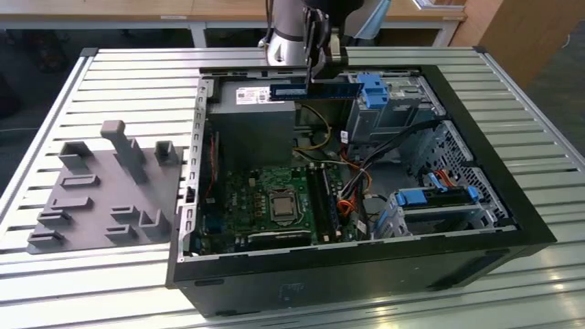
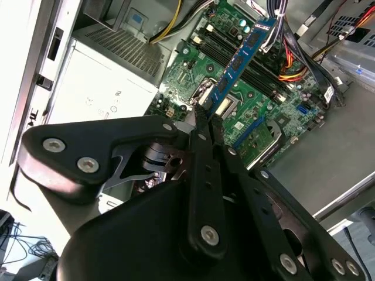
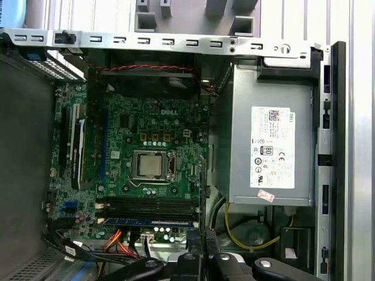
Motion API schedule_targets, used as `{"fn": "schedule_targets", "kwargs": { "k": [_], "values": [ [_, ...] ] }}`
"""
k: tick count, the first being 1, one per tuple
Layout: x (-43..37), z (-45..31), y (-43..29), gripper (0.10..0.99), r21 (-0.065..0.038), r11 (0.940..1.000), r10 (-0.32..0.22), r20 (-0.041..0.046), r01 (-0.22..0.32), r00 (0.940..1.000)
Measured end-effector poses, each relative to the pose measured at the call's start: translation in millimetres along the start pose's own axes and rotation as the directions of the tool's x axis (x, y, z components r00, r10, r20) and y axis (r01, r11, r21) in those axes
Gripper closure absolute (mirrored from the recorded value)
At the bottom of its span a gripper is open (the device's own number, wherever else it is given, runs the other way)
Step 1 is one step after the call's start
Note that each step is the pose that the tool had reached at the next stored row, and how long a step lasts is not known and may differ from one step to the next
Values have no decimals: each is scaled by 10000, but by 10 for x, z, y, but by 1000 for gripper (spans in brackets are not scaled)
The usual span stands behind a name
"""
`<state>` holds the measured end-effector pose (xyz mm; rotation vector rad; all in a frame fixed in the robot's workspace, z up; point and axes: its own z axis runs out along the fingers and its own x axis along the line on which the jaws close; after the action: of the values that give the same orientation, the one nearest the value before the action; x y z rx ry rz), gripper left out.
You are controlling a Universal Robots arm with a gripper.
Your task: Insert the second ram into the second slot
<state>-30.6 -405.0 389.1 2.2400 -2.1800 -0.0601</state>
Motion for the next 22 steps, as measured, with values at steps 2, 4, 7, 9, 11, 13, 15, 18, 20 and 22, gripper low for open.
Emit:
{"fn": "schedule_targets", "kwargs": {
  "k": [2,4,7,9,11,13,15,18,20,22],
  "values": [
    [9,0,0,949,0,10000,0,0,0,10000],
    [19,-1,0,949,0,10000,-1,-1,1,10000],
    [29,-1,1,949,0,10000,0,0,0,10000],
    [33,0,1,949,0,10000,1,1,-1,10000],
    [34,0,1,949,0,10000,3,0,-3,10000],
    [35,-1,1,949,0,10000,11,0,-11,10000],
    [35,0,1,949,1,10000,27,1,-27,10000],
    [35,-1,1,949,1,10000,66,2,-66,10000],
    [35,-1,1,949,1,10000,97,3,-97,10000],
    [35,0,1,949,3,9999,120,5,-120,9999]
  ]
}}
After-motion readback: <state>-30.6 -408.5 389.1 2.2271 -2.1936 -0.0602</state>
